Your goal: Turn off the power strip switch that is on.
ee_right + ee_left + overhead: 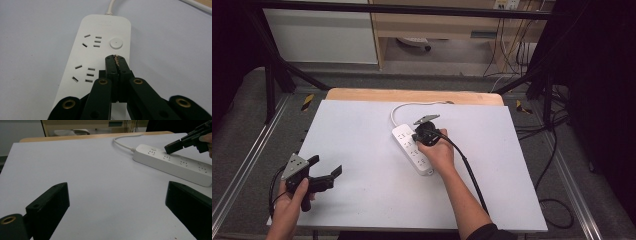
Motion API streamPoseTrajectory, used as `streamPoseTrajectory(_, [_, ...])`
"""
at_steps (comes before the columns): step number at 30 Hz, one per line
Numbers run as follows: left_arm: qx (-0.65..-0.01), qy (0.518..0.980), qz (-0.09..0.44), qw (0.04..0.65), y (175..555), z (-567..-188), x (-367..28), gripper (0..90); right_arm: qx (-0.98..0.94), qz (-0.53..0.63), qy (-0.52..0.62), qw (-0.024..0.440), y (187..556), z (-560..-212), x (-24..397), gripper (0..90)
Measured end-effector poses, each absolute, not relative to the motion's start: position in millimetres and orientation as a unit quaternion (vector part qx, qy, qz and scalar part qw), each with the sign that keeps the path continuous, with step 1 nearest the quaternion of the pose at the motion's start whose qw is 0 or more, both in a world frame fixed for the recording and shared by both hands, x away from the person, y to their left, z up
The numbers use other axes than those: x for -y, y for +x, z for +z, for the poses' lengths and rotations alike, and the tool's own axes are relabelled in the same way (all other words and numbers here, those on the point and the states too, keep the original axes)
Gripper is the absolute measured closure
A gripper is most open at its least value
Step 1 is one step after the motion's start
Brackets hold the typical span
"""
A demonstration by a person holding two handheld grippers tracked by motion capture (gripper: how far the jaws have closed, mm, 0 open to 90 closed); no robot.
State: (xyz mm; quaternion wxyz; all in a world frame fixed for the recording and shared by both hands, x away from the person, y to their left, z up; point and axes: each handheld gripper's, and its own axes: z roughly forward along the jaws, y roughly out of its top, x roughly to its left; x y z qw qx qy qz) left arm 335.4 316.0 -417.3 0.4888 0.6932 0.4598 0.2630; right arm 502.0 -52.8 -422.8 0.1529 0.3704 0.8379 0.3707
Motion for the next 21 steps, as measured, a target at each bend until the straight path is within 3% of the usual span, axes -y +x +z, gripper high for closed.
streamPoseTrajectory(21, [-0.46,0.695,0.263,0.486,335.2,-417.6,-315.3,5.1,-0.839,0.364,0.371,0.159,499.6,-422.7,50.5,90.0])
